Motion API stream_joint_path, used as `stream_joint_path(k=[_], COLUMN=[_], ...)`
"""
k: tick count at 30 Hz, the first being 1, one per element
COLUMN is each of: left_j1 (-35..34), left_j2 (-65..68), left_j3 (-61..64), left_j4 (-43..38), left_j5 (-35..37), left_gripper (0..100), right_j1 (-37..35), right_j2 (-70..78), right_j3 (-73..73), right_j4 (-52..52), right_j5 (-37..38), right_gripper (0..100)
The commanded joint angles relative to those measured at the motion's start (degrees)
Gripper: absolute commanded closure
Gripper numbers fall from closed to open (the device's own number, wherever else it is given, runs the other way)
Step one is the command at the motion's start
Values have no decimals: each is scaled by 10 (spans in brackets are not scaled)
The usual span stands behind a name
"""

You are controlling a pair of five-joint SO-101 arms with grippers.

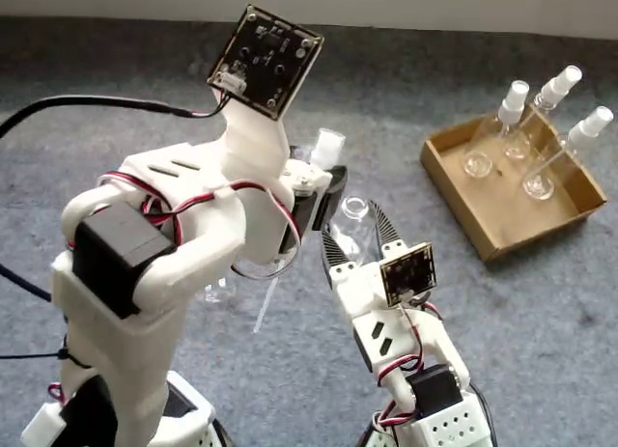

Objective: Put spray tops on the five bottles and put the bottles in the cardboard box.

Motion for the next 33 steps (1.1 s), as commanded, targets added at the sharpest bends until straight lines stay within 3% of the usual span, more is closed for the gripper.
stream_joint_path(k=[1, 5, 14, 20, 29, 33], left_j1=[13, 10, -8, -17, -15, 11], left_j2=[-95, -171, -290, -378, -423, -422], left_j3=[92, 195, 499, 656, 822, 846], left_j4=[2, -90, -539, -775, -1009, -1072], left_j5=[-5, -5, -26, -61, -57, -57], left_gripper=[996, 996, 996, 996, 996, 996], right_j1=[23, 48, 47, 47, 47, 47], right_j2=[-7, -7, -2, -2, -1, -1], right_j3=[65, 67, 68, 68, 68, 68], right_j4=[-13, -13, -13, -13, -13, -13], right_j5=[4, 3, 2, 2, 2, 2], right_gripper=[874, 874, 874, 874, 874, 874])
